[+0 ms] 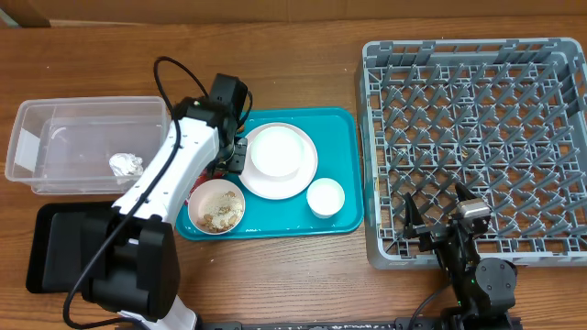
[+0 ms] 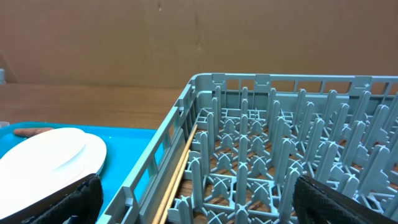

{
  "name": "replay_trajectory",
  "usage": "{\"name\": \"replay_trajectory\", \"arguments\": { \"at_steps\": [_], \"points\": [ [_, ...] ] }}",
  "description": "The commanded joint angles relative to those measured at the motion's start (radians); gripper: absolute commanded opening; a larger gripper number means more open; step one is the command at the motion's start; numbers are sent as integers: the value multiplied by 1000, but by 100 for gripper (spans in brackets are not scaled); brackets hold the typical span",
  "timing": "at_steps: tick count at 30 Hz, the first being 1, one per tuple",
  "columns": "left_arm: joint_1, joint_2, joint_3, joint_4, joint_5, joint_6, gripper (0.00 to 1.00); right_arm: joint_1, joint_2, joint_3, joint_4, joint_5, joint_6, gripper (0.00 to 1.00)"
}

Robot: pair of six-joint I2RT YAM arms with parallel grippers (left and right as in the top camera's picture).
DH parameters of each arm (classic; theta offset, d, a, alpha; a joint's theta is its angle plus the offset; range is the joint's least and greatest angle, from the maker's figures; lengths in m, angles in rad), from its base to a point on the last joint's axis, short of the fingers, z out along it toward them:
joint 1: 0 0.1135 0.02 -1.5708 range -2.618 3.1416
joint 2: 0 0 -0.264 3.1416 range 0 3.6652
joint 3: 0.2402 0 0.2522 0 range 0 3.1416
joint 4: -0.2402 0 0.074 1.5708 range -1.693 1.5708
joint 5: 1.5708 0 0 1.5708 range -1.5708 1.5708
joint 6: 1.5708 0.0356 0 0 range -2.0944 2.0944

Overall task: Sort waste into correct bins and load items into the dishwasher
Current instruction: 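Move the left gripper to the red wrapper and grasp it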

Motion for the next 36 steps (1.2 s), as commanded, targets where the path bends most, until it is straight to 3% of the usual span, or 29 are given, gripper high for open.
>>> {"name": "replay_trajectory", "arguments": {
  "at_steps": [1, 15, 27, 31, 36],
  "points": [
    [-1, -3, -46, 53, -28, 34, 52, 5, -10, 2, 6, -4, -4, 100],
    [-1, -3, -191, 258, -29, 53, 49, 5, -10, 2, 5, -4, -4, 100],
    [-1, -3, -196, 319, -48, 56, 24, 5, -10, 2, 5, -4, -4, 100],
    [-1, -3, -196, 317, -62, 56, 4, 5, -10, 2, 5, -4, -4, 100],
    [-1, -15, -162, 297, -132, 27, 4, 5, -10, 2, 5, -4, -4, 100]
  ]
}}
